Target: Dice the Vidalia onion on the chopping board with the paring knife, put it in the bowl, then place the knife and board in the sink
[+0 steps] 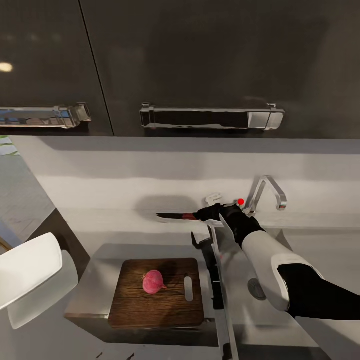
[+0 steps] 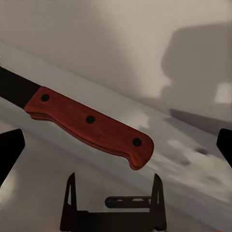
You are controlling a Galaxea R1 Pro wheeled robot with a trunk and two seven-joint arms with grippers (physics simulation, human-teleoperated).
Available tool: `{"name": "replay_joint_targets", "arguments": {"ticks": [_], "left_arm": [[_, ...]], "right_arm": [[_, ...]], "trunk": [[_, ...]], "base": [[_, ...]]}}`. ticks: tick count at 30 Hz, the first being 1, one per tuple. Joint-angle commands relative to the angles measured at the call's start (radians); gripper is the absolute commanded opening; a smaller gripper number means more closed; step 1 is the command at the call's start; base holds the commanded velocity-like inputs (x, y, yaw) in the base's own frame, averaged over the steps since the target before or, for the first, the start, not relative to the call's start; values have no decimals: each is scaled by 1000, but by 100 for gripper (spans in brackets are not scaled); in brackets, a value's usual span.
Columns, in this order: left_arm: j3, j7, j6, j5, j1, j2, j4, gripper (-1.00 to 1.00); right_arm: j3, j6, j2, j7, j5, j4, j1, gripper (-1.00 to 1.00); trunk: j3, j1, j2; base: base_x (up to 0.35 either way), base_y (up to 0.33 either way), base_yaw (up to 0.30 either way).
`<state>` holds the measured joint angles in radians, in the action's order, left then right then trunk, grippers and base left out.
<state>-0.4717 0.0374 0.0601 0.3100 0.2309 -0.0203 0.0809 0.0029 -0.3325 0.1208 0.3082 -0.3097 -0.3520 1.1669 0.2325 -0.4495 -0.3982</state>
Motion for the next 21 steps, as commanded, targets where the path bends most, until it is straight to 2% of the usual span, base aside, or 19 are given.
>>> {"name": "replay_joint_targets", "arguments": {"ticks": [1, 12, 21], "left_arm": [[-8, 1, 3, 9, 1, 0, 0, 100], [-7, 3, 3, 9, 1, -1, 0, 100], [-7, 4, 49, 9, 1, -3, -1, 100]], "right_arm": [[0, -5, 0, 5, -7, -2, 0, 100], [0, 11, 2, 6, -7, -2, 0, 100], [-3, 31, -1, 4, -9, -9, 1, 100]], "trunk": [[2, -1, -2], [2, -1, -2], [2, -1, -2]], "base": [[0, 0, 0], [0, 0, 0], [0, 0, 0]]}}
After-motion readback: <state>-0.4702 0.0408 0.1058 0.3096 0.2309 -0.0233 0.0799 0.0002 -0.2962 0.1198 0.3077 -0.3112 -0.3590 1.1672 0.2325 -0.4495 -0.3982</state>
